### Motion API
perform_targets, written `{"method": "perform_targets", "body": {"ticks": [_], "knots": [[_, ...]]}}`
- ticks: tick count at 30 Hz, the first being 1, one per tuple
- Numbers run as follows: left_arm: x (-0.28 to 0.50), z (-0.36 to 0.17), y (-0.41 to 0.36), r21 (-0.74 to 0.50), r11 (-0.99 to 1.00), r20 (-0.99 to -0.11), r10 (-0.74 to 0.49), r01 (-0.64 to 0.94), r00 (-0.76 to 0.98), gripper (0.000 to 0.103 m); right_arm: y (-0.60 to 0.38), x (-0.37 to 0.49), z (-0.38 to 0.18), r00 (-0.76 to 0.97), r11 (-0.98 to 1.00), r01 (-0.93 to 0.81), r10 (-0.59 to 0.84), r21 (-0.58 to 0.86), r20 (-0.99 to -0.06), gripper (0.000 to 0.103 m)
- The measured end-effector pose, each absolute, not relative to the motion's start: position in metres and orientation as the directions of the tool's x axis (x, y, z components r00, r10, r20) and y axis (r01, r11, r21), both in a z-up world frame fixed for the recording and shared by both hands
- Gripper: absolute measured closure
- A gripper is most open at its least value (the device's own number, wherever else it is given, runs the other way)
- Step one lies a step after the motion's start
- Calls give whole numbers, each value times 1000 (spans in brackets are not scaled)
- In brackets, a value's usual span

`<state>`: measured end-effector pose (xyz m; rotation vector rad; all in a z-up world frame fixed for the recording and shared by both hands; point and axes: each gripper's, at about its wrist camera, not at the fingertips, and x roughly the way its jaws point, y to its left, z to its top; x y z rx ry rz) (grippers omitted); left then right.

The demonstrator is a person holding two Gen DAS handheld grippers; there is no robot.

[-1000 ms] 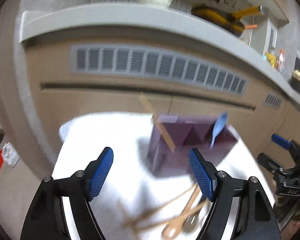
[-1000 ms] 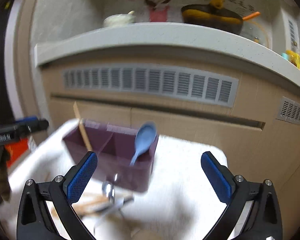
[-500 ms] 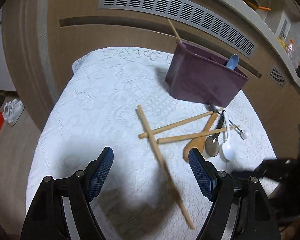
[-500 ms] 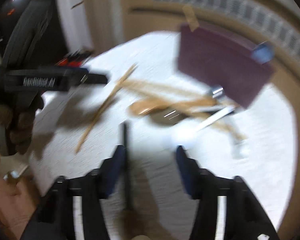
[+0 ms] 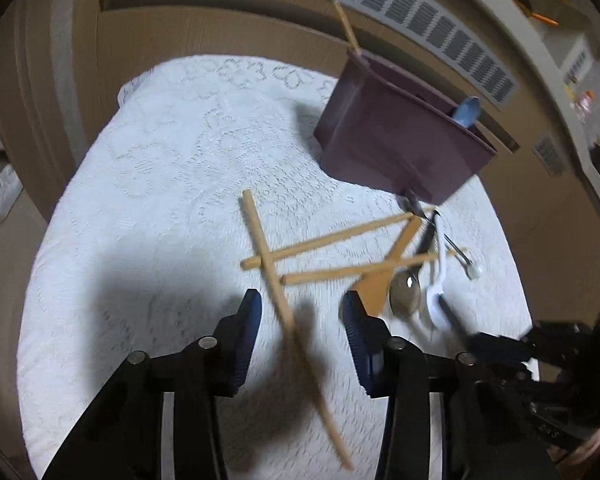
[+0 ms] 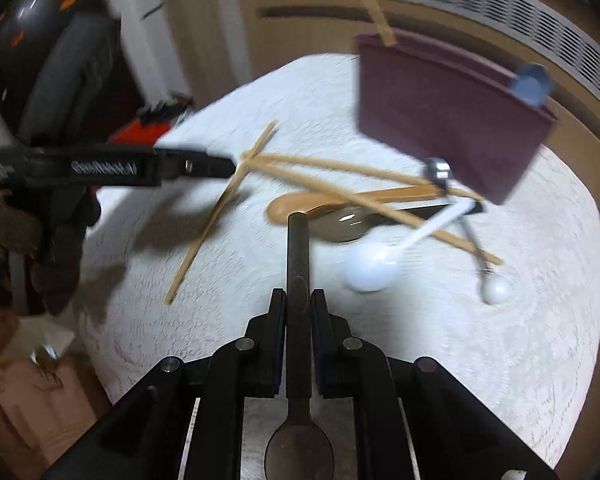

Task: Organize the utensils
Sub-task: 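Open both grippers and withdraw them from the caddy, then grasp a wooden chopstick with the left gripper while the right grasps the steel spoon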

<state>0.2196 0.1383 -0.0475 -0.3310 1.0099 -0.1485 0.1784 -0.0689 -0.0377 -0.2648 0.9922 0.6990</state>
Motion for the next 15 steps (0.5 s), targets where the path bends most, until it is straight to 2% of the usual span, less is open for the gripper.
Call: {"method": "perform_targets", "body": {"ticks": [7, 10, 12, 15], "knots": [[271, -58, 132, -251, 962, -868, -174, -110, 464, 67, -100, 191, -29, 408, 808, -568, 440, 155, -800, 92], [284, -63, 131, -236, 964, -877, -157, -123, 454, 80, -103, 193, -29, 413, 811, -559, 450, 169, -792, 92], [283, -62, 127, -222, 970, -877, -153, -102, 456, 96, -101, 193, -28, 424, 814, -556, 451, 167, -785, 92], [266, -57, 118, -219, 974, -863, -169, -53, 476, 97, -109, 192, -26, 438, 820, -542, 461, 182, -772, 92]]}}
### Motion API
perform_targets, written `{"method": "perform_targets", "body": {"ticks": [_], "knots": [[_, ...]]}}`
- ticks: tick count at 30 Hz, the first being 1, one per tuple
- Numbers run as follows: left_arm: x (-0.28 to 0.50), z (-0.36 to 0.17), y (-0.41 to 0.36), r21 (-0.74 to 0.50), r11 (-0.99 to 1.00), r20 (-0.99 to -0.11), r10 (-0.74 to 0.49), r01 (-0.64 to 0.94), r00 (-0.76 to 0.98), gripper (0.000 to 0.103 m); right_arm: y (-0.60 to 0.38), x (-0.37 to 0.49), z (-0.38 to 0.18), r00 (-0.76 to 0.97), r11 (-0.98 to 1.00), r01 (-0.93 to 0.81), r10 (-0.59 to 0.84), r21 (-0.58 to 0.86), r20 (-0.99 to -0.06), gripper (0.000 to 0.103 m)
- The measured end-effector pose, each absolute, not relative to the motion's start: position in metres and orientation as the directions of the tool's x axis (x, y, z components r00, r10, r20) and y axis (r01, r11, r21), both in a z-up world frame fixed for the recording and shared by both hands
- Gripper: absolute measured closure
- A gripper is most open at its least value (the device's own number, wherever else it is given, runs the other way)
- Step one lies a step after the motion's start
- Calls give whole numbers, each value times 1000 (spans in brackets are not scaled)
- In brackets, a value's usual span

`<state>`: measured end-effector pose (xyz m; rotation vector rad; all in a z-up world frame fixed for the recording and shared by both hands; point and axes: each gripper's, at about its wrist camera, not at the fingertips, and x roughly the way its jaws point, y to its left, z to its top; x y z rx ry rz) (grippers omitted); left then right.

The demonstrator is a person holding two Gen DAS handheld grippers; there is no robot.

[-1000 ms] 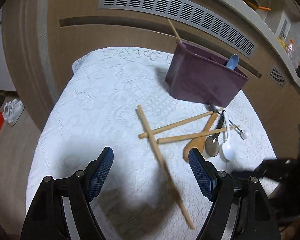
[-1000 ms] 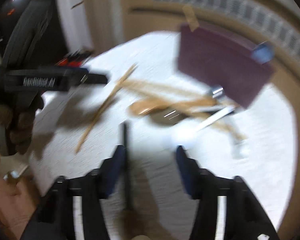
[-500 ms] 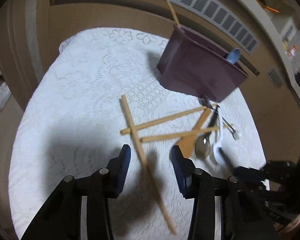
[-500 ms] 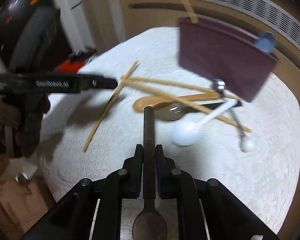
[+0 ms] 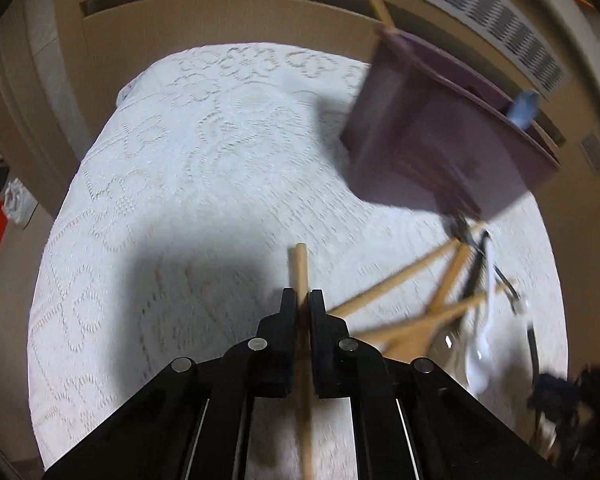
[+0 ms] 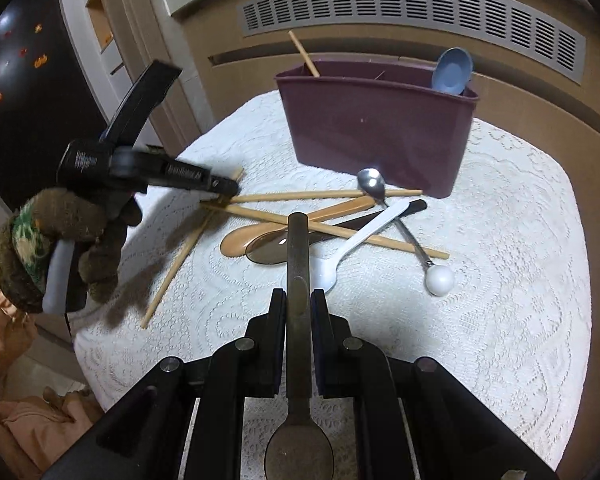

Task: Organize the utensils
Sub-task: 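Grasp a wooden chopstick with the left gripper while the right grasps the steel spoon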

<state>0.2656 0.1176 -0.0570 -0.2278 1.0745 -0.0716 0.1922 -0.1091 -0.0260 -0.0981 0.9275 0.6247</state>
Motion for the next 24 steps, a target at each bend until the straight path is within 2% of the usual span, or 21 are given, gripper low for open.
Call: {"method": "perform_targets", "body": {"ticks": [4, 11, 24], "knots": [[231, -36, 102, -198, 980, -816, -177, 22, 551, 97, -122, 197, -23, 441, 833, -507, 471, 221, -764, 92], [190, 10, 100, -251, 965, -721, -239, 77, 650, 97, -135, 189, -8, 478, 852, -471, 463, 227, -747, 92], [147, 100, 73, -210, 946, -538, -321, 246, 779, 97, -150, 169, 38, 550, 851, -454, 500, 262, -669, 92]]}}
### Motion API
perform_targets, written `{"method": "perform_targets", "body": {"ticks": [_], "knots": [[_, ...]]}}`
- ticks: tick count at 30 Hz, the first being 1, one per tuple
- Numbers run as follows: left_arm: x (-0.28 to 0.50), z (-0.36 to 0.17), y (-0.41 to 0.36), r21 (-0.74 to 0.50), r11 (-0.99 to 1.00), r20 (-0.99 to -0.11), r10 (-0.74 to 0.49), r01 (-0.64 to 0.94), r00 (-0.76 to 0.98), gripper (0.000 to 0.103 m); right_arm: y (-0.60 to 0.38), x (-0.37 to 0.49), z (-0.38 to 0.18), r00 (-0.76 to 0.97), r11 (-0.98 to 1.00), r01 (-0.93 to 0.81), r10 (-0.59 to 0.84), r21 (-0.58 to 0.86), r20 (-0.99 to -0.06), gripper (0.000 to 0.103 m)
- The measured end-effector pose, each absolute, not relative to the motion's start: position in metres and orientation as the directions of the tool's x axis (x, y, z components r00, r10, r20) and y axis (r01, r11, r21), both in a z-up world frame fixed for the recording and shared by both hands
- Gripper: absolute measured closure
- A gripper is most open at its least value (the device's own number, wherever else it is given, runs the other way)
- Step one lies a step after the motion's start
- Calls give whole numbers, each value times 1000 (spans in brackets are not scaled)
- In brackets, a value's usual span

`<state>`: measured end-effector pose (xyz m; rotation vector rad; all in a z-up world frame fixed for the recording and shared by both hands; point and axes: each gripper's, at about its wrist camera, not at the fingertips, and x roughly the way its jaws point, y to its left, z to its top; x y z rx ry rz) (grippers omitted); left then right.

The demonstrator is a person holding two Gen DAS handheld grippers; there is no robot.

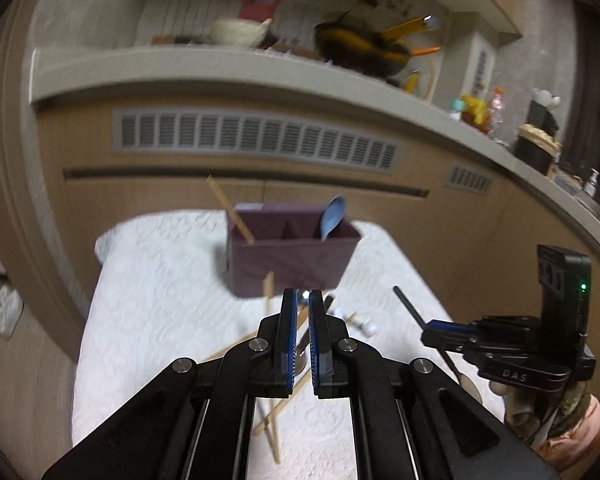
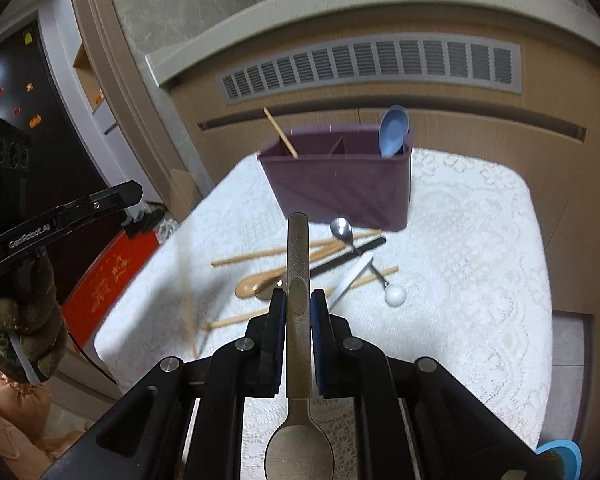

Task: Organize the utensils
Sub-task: 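Grasp a wooden chopstick with the left gripper while the right grasps the steel spoon, then lift and carry the chopstick and steel spoon over the caddy, then open both grippers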

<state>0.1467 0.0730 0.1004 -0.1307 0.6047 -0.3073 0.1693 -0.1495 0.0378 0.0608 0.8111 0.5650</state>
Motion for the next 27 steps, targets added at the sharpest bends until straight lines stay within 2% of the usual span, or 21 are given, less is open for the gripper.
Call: {"method": "perform_targets", "body": {"ticks": [3, 7, 10, 12, 17, 25, 26, 27], "knots": [[151, 104, 69, -174, 955, -541, -297, 241, 787, 97, -149, 166, 52, 582, 855, -461, 494, 239, -646, 92], [185, 62, 70, -205, 957, -699, -290, 206, 653, 95, -143, 168, 48, 590, 866, -459, 463, 197, -661, 92], [212, 18, 72, -230, 960, -781, -280, 160, 558, 82, -138, 175, 21, 581, 893, -426, 391, 143, -714, 92], [228, -6, 76, -244, 962, -811, -270, 119, 520, 79, -138, 181, 4, 552, 900, -408, 376, 152, -744, 92], [269, -38, 82, -167, 984, -858, -175, 61, 483, 79, -141, 194, -22, 500, 903, -385, 376, 188, -781, 92], [308, -63, 76, -126, 988, -886, -155, 95, 438, 79, -136, 210, -37, 473, 901, -384, 380, 202, -795, 92], [309, -63, 74, -123, 987, -888, -156, 104, 433, 75, -135, 210, -38, 471, 901, -384, 380, 202, -796, 92], [312, -64, 73, -137, 984, -889, -172, 113, 423, 64, -134, 211, -40, 469, 901, -386, 378, 200, -798, 92]]}}
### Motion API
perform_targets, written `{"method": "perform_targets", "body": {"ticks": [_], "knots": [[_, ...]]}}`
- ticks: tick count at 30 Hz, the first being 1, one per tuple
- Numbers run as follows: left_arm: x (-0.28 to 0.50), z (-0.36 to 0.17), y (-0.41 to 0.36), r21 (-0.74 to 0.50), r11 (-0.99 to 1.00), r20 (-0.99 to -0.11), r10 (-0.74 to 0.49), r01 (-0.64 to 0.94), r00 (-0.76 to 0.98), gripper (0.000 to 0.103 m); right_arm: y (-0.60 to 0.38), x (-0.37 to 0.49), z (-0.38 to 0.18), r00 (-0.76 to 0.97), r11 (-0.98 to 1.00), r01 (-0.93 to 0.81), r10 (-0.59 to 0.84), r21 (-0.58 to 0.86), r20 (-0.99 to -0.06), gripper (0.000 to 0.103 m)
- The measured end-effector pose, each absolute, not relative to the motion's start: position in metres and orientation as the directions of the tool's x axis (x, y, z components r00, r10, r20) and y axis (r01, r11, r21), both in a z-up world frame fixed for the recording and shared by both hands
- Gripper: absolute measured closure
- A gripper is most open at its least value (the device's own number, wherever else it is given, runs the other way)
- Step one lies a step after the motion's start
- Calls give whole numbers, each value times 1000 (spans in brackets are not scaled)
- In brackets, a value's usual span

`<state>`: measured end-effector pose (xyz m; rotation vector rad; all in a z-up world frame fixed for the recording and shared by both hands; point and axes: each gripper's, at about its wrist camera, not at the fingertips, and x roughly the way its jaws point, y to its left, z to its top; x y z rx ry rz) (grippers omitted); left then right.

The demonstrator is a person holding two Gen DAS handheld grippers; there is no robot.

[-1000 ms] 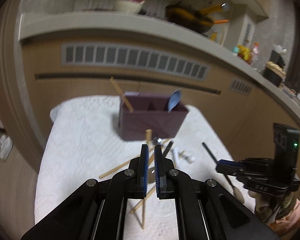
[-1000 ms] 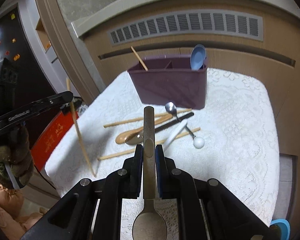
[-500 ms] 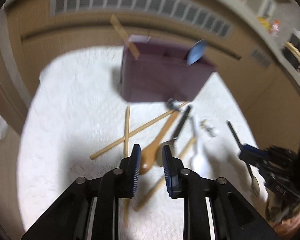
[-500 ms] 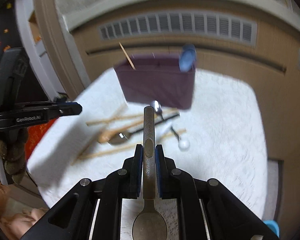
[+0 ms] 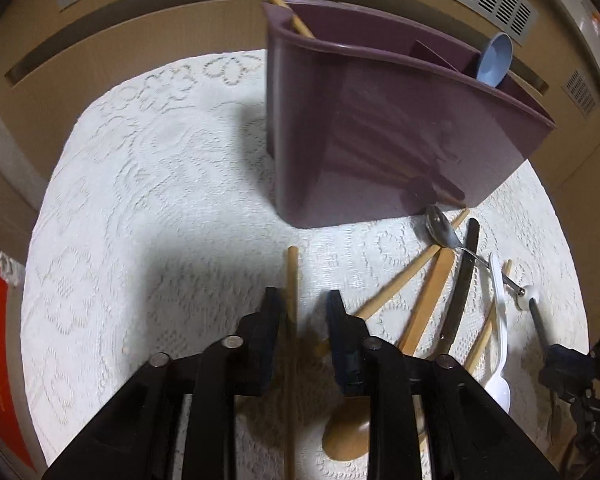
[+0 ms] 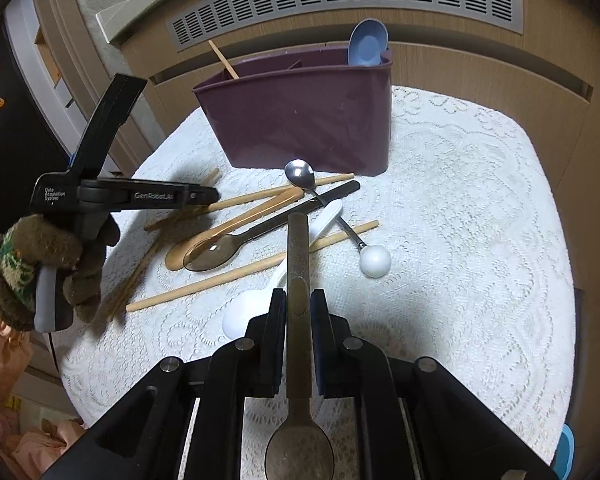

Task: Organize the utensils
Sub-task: 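Lift and carry the chopstick and steel spoon over the caddy, then open both grippers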

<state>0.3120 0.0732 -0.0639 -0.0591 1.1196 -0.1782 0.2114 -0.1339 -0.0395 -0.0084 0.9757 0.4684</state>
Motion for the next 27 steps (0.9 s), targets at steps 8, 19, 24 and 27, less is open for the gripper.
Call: {"method": "perform_targets", "body": {"ticks": [8, 19, 24, 27], "knots": [[299, -65, 71, -114, 988, -860, -150, 103, 488, 98, -126, 219, -50, 475, 907, -392, 342, 153, -811, 92], [220, 15, 82, -244, 966, -673, -231, 84, 703, 98, -133, 208, -26, 517, 899, -400, 381, 177, -767, 92], [183, 97, 79, -257, 949, -487, -289, 181, 824, 98, -139, 191, 13, 590, 896, -406, 408, 180, -697, 92], [182, 152, 75, -240, 939, -369, -322, 246, 872, 98, -143, 187, 58, 666, 892, -423, 425, 158, -613, 92]]}}
